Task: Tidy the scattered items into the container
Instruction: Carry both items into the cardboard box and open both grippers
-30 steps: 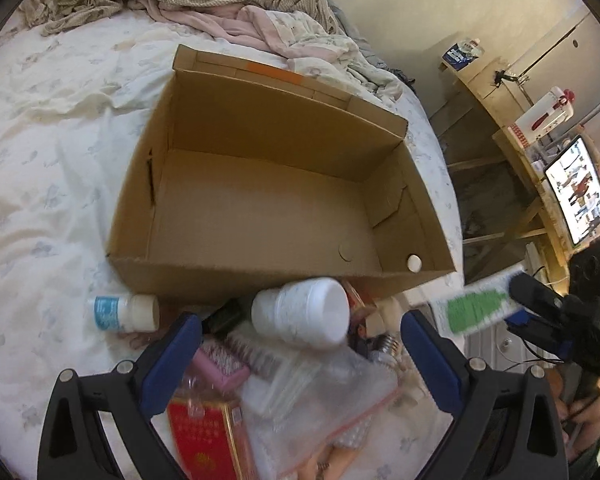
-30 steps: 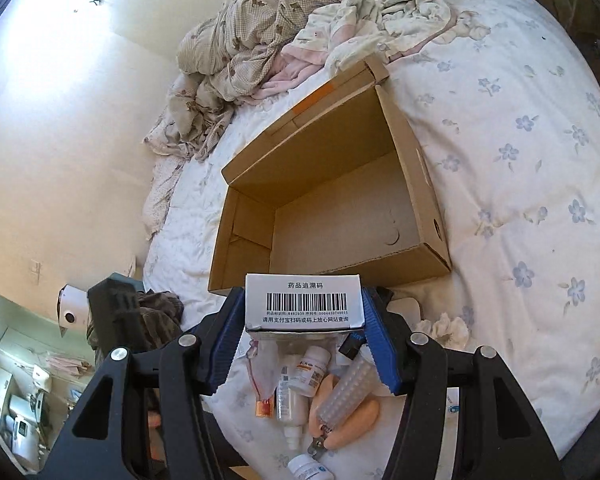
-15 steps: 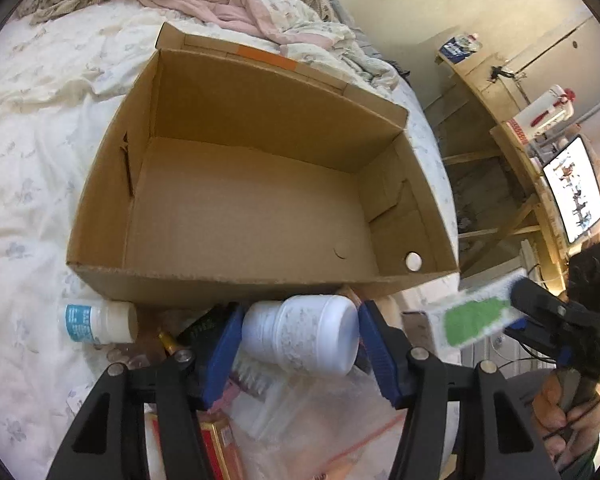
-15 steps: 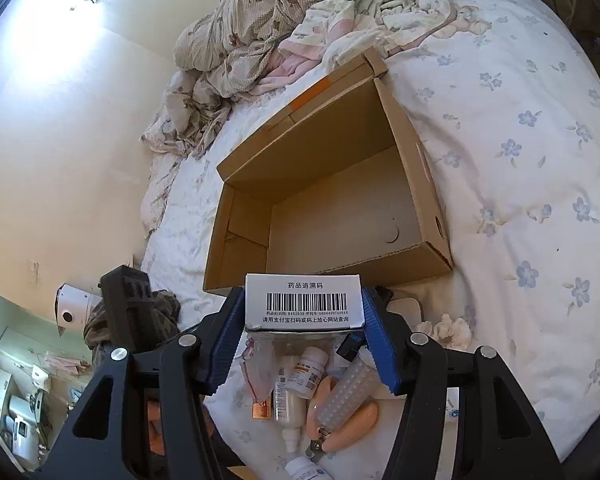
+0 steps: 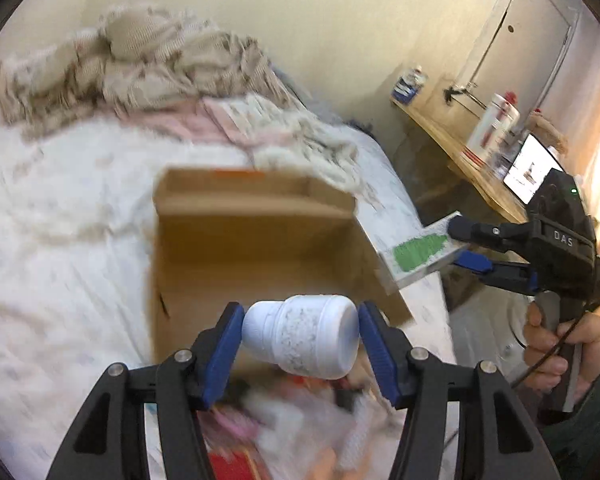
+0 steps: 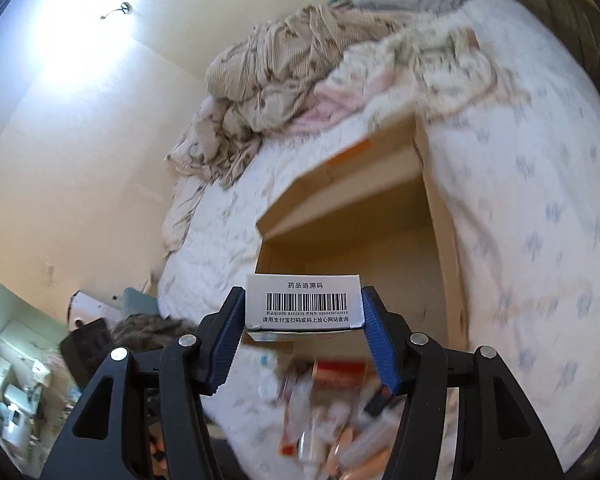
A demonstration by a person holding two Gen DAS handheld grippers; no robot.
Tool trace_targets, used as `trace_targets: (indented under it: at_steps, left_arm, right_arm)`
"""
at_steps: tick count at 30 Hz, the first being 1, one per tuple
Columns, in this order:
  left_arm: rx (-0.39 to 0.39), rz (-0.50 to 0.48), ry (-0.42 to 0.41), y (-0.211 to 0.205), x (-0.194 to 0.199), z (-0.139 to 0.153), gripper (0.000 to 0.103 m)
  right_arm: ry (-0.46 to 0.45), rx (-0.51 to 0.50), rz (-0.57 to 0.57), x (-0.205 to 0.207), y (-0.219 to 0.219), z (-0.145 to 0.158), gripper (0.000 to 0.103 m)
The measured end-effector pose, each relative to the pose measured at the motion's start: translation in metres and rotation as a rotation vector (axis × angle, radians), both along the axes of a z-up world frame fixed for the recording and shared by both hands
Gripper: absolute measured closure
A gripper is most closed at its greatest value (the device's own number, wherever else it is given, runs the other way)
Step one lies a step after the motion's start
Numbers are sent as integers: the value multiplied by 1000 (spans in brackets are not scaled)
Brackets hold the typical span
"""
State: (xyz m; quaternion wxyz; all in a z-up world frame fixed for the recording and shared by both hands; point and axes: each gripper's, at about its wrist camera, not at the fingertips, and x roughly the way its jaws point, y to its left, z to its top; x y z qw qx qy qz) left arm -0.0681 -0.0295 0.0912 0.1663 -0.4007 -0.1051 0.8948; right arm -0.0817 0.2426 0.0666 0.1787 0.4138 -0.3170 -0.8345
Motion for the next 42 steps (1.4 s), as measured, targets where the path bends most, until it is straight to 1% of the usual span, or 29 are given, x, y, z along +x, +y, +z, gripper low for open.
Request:
trace_targets:
  at_steps: [2,4,6,7,9,11,13,16,18,19,22,24,27,28,31,33,36,37,39,40,41,42]
  left_arm:
    - [-26,35,24,-5,-19,4,44]
    - [-112,54,40,-2,-37,-5,44]
    - [-188,60,55,5,-48,-13,44]
    - [-193,53,49,4,-51,-16,44]
    - [-186,40,22,7,-56,-28,44]
    - [-220,32,-2,10,-54,-43,44]
    - [-244,19,-21,10,-57,-54,44]
    - [-230,25,-73,7,-66,-67,44]
    - [-248,30,-90,7,-68,-74,44]
    - [-264,28,-93,9,-67,-77,44]
    - [-308,4,-98,16,-63,-84,44]
    - [-324,-16,-105,21,-61,-88,44]
    - [-354,-26,-116,26,-61,-91,44]
    - [-372,-26,-117,27,-61,-93,44]
    - [-419,-29,-114,30,-62,-97,44]
    - [-425,-28,-127,29,-63,-101,44]
    - [-433,-9,-158,26,-66,-108,43]
    - [-431,-6,-164,25,-67,-109,43]
    - [-422,2,-177,22,-69,-112,43]
    - [-421,6,-183,21,-69,-112,42]
    - [-421,7,-189,20,-69,-113,38]
    - [-420,3,-196,20,-69,-114,35]
  right_arm:
    - [15,38,5,-19,0,8,41]
    - [15,119,19,-36,-6,8,41]
    - [17,192,22,-45,-12,4,41]
    - [15,228,24,-49,-16,-3,41]
    - [-10,235,38,-50,-18,-15,41]
    - [-50,247,62,-54,-23,-26,41]
    - [-81,310,106,-57,-34,-34,41]
    - [-129,345,165,-63,-44,-44,41]
    - [-147,372,202,-64,-50,-48,41]
    - [-162,418,224,-65,-56,-52,41]
    - [-214,508,272,-69,-67,-68,41]
    - [-242,558,298,-71,-75,-79,41]
    - [-304,583,359,-76,-86,-100,41]
    - [-318,611,379,-77,-90,-106,41]
    - [-331,610,418,-78,-96,-113,42]
    - [-329,609,418,-80,-96,-115,42]
    - [-301,616,401,-83,-97,-118,42]
    - [-282,619,383,-85,-96,-119,42]
    - [-275,603,353,-87,-93,-123,41]
    - [-278,596,347,-88,-92,-125,40]
    - [-278,595,343,-89,-91,-127,39]
    - [-274,603,342,-89,-93,-127,35]
